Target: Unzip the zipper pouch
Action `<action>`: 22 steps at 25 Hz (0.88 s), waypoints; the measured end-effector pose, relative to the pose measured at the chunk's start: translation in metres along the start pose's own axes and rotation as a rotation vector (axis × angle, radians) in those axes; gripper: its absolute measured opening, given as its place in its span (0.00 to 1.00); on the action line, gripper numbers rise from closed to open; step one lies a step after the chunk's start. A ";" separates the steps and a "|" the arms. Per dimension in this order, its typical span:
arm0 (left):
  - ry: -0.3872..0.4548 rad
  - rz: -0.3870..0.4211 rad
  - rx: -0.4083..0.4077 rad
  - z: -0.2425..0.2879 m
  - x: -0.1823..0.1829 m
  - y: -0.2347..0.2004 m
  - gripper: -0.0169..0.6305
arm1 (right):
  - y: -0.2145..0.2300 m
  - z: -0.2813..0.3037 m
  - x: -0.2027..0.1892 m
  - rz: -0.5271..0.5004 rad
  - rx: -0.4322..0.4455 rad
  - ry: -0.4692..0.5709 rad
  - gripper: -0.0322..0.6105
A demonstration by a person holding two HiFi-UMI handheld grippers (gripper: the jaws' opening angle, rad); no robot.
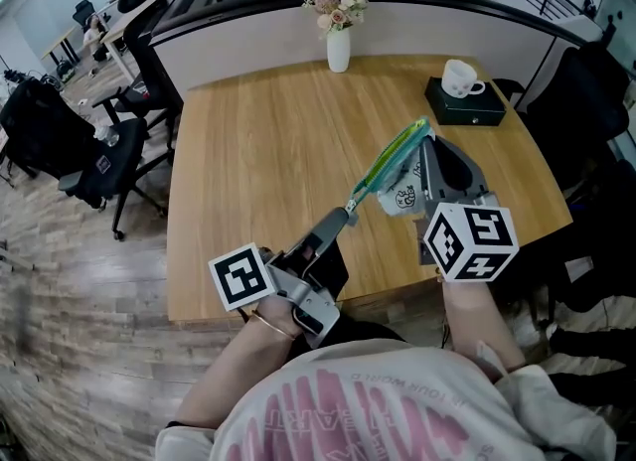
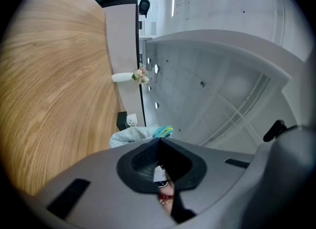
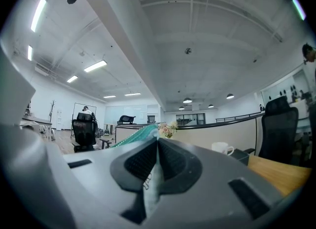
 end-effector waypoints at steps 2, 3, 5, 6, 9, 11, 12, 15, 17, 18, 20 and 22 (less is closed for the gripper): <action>0.000 0.000 0.001 -0.001 -0.001 -0.001 0.03 | 0.003 -0.003 0.000 0.004 -0.008 0.001 0.05; 0.000 0.003 0.002 -0.002 -0.001 -0.001 0.03 | 0.003 -0.004 -0.001 0.004 -0.009 0.000 0.05; 0.001 0.018 0.007 -0.003 -0.001 -0.002 0.03 | 0.002 -0.006 -0.002 0.001 -0.010 -0.003 0.05; 0.004 0.030 0.012 -0.004 -0.001 -0.003 0.03 | 0.001 -0.008 -0.002 0.004 -0.006 -0.004 0.05; 0.020 0.077 0.034 -0.005 0.002 -0.008 0.04 | -0.002 -0.010 -0.005 0.040 0.023 -0.003 0.05; 0.035 0.113 0.060 -0.008 0.004 -0.014 0.04 | -0.004 -0.012 -0.008 0.070 0.038 -0.008 0.05; 0.048 0.124 0.077 -0.011 0.005 -0.018 0.04 | -0.005 -0.013 -0.010 0.084 0.039 -0.011 0.05; 0.088 0.154 0.129 -0.020 0.011 -0.030 0.03 | 0.000 -0.016 -0.016 0.121 0.030 -0.019 0.05; 0.102 0.189 0.154 -0.025 0.014 -0.034 0.03 | 0.005 -0.019 -0.020 0.138 0.018 -0.029 0.05; 0.110 0.206 0.158 -0.027 0.015 -0.033 0.03 | 0.008 -0.021 -0.023 0.145 0.009 -0.035 0.05; 0.131 0.314 0.200 -0.034 0.020 -0.032 0.03 | 0.011 -0.025 -0.029 0.160 -0.007 -0.051 0.05; 0.170 0.477 0.274 -0.042 0.029 -0.028 0.03 | 0.014 -0.027 -0.034 0.169 -0.018 -0.064 0.06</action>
Point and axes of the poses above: the fingertips, and each gripper's own axes: z forward along the fingers, y to its right, x out of its top, the point moved 6 cm from there along -z, backward along the fingers, and after that the axes turned 10 degrees about x, right-handed, at the moved point
